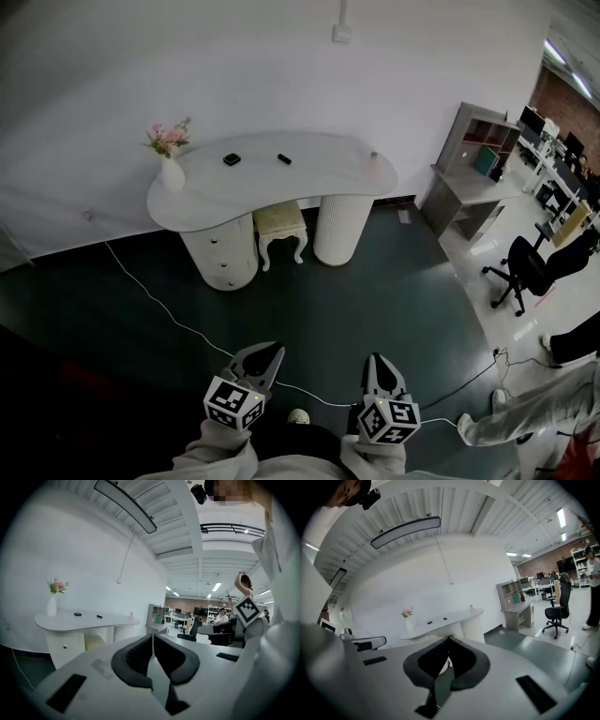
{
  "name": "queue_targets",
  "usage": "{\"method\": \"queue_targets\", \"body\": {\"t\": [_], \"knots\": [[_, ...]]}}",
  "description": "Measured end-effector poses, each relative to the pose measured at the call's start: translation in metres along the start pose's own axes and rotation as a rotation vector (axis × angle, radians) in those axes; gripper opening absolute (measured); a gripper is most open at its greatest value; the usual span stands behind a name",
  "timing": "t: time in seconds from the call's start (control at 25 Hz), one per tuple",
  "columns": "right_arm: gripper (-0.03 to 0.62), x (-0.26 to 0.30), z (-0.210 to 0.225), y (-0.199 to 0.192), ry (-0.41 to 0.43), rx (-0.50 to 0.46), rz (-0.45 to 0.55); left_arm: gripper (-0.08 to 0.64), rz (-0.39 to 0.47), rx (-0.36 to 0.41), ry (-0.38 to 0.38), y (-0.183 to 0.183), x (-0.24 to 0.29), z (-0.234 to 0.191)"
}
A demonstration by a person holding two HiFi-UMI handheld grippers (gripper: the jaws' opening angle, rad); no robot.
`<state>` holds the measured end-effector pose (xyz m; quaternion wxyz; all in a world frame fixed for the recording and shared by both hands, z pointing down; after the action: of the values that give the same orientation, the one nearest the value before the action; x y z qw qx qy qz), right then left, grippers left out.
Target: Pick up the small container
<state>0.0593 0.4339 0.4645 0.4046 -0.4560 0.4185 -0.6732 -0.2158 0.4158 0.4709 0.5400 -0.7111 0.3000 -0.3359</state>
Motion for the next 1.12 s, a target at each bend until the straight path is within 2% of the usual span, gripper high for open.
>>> {"method": "queue_targets", "body": {"t": [0.44,0.8,1.12], "knots": [[0.054,0.011,0.011,-0.006,0.009,0.036,-0.025,0.021,-0.016,-0.013,-0.014,0.000,0.023,0.001],[0.054,0.037,0.034,0.001,-0.029,0.054,-0.023,0.021,-0.035,0.006,-0.040,0.007,0.070,-0.012],[0.054,0.087,0.051,0.017,-0.038,0.066,-0.022,0.020,-0.041,0.012,-0.051,0.021,0.123,-0.042]]}}
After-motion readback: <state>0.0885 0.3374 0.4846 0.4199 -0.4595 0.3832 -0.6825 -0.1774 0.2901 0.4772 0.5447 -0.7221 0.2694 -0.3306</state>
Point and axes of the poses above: the fingertips, and each gripper's own axes: x forward along the fingers, z to its right, y out of its top, the point moved 9 cm from there along -x, backward along the fingers, and after that the axes turned 2 degrees about -x, right-handed, at the moved point
